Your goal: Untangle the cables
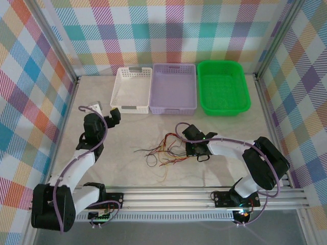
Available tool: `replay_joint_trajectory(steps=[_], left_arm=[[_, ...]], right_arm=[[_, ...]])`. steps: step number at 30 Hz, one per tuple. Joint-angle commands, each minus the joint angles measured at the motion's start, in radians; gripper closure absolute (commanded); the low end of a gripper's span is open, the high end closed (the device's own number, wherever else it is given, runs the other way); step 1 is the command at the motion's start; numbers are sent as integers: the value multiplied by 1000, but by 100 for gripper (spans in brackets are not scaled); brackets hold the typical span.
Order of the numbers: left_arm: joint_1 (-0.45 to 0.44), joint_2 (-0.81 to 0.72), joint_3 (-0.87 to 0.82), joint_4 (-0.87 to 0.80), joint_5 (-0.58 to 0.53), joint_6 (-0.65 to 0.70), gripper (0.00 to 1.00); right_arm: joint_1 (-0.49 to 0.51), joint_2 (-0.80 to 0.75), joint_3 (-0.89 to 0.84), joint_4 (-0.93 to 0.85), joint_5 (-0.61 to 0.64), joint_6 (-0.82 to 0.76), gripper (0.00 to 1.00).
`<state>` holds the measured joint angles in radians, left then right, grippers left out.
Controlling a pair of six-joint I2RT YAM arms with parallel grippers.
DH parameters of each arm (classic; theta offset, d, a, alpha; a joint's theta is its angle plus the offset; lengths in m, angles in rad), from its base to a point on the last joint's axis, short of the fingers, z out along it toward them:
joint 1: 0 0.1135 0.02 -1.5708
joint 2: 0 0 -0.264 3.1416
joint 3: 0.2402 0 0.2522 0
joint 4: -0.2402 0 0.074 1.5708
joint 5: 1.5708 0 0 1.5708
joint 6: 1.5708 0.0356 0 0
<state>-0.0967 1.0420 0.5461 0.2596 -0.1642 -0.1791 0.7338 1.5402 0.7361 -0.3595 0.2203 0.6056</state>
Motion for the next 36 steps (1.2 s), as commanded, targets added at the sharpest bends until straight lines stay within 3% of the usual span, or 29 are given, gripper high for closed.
replay_joint_trajectory(steps=[1,6,9,11,20,25,36], left_arm=[[-2,-19,132,-249,98,-124,0],[-2,21,322,-524,206,-245,0],[0,51,438,-767,139,-387,0],[8,60,477,-834,176,-372,0],[-3,-74,316,-664,458,-358,0],[-64,-113,227,-596,488,-402,0],[-372,-68,170,-377,410,-352,0]], right_arm=[[2,88,6,248,-38,-24,100],[2,49,28,223,-16,-63,100],[2,15,40,212,-13,-92,100],[3,-12,52,205,-12,-114,100],[3,-150,115,194,-34,-241,100],[3,-197,147,176,-65,-308,100],[3,-229,203,147,-204,-423,100]])
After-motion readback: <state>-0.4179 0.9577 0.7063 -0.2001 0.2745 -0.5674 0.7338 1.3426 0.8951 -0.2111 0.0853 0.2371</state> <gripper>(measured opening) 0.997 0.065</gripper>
